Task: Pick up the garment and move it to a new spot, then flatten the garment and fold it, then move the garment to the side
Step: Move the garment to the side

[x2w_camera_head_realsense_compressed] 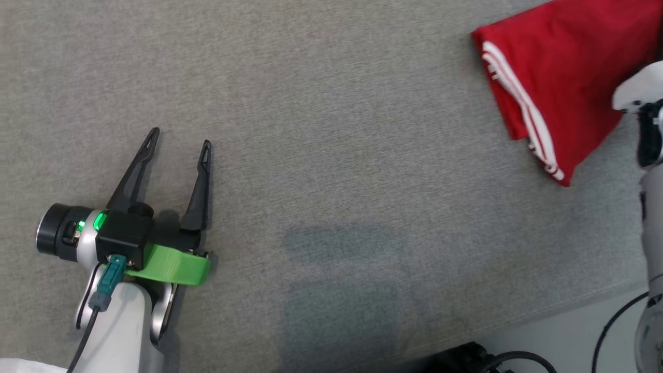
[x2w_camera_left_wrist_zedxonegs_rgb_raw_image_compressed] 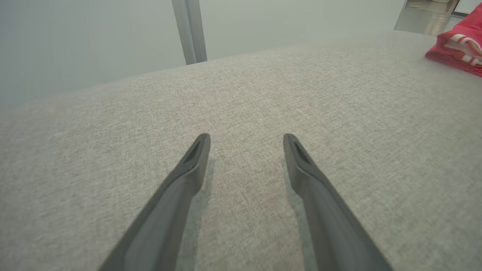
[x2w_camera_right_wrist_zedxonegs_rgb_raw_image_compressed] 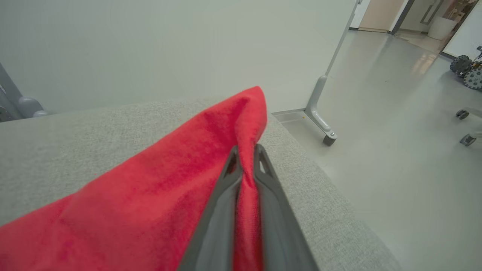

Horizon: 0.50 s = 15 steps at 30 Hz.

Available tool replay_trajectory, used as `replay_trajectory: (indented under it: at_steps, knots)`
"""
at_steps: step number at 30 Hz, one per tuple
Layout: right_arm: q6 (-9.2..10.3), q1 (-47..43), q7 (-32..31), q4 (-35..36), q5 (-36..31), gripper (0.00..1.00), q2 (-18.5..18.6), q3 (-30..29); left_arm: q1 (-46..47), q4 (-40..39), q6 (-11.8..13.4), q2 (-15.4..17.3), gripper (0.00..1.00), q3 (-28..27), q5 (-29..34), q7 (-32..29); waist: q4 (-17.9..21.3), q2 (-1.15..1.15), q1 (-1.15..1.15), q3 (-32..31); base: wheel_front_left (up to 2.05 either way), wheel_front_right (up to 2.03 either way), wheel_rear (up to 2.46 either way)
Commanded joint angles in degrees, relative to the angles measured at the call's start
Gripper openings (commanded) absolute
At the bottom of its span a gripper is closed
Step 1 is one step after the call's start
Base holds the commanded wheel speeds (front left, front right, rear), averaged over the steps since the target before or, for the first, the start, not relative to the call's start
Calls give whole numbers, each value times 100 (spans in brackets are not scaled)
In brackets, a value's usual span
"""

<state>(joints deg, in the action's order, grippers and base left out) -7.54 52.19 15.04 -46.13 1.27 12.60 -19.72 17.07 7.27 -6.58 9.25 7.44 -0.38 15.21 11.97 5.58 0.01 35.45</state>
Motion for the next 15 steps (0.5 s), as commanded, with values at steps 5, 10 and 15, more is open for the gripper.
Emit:
replay_trajectory:
  at_steps: [5,10,15]
  knots:
    - [11,127,12,-65,-767,0,282,-858,24,54,66,30,100,-32,16,-22,-594,0,-1,553,0,0,0]
    - [11,129,12,-2,-1323,0,392,-1526,-7,58,71,55,100,-31,13,-36,-602,0,-1,522,0,0,0]
    - [11,62,12,115,-1847,100,444,-2031,-50,90,88,36,100,-34,-11,-36,-592,0,-1,436,0,0,0]
